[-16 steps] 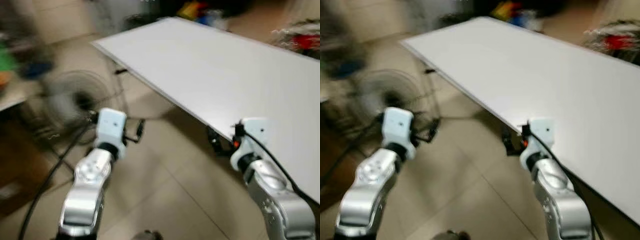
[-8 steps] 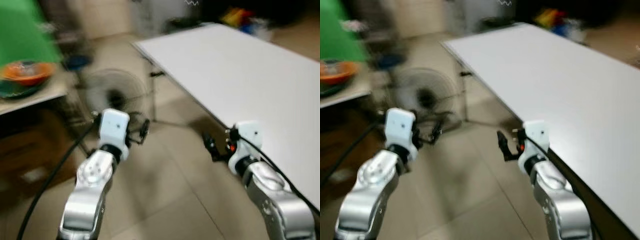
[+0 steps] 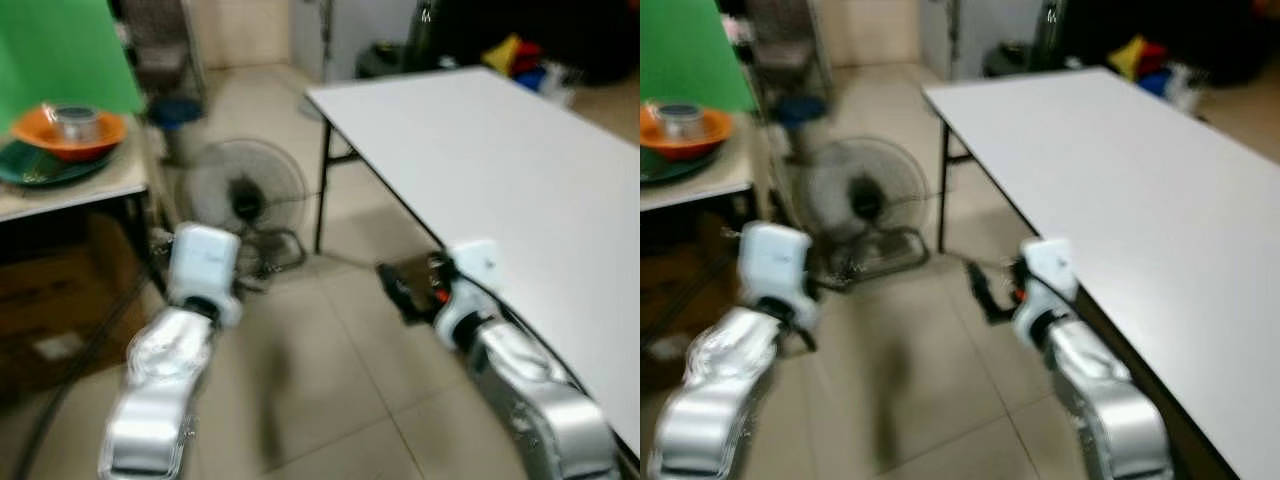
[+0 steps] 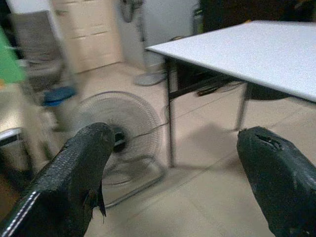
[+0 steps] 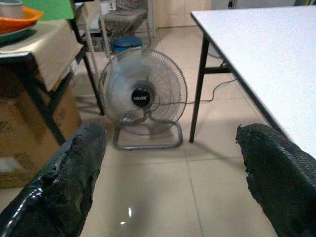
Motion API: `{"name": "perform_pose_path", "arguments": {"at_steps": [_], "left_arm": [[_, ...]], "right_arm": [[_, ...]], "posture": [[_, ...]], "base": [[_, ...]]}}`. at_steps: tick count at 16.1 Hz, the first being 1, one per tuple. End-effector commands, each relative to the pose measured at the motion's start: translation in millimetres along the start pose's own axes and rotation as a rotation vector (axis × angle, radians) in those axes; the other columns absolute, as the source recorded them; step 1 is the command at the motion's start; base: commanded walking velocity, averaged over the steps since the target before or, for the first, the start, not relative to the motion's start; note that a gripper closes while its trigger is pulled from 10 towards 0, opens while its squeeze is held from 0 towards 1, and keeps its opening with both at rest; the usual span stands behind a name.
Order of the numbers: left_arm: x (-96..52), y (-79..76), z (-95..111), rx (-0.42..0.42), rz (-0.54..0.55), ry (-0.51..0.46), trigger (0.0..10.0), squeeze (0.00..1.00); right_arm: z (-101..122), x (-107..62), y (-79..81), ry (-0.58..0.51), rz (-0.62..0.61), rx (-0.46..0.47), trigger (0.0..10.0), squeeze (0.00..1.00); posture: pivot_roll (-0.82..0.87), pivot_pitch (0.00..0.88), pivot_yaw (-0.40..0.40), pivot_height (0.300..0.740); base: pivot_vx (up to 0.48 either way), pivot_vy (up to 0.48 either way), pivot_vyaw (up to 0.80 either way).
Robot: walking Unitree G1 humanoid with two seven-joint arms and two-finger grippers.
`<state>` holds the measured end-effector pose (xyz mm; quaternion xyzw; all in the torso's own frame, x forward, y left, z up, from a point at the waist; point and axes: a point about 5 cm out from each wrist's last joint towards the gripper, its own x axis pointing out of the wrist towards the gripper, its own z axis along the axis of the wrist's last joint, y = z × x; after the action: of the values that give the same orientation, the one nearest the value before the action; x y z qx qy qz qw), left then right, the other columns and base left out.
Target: Setting the table
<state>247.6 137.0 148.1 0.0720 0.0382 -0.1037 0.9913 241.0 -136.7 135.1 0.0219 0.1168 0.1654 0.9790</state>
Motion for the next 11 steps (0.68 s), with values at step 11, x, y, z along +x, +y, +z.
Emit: {"name": "perform_pose_path", "arguments": {"at_steps": [11], "left_arm": [[-9.1, 13.1, 9, 0.059, 0.045, -0.020, 10.0, 0.00]], "right_arm": [[13, 8.5, 24.0, -0.093, 0.153, -0.053, 10.0, 0.00]], "posture": [[0.17, 0.000, -0.024, 0.740]], "base": [[0.342, 0.000, 0.36]]}}
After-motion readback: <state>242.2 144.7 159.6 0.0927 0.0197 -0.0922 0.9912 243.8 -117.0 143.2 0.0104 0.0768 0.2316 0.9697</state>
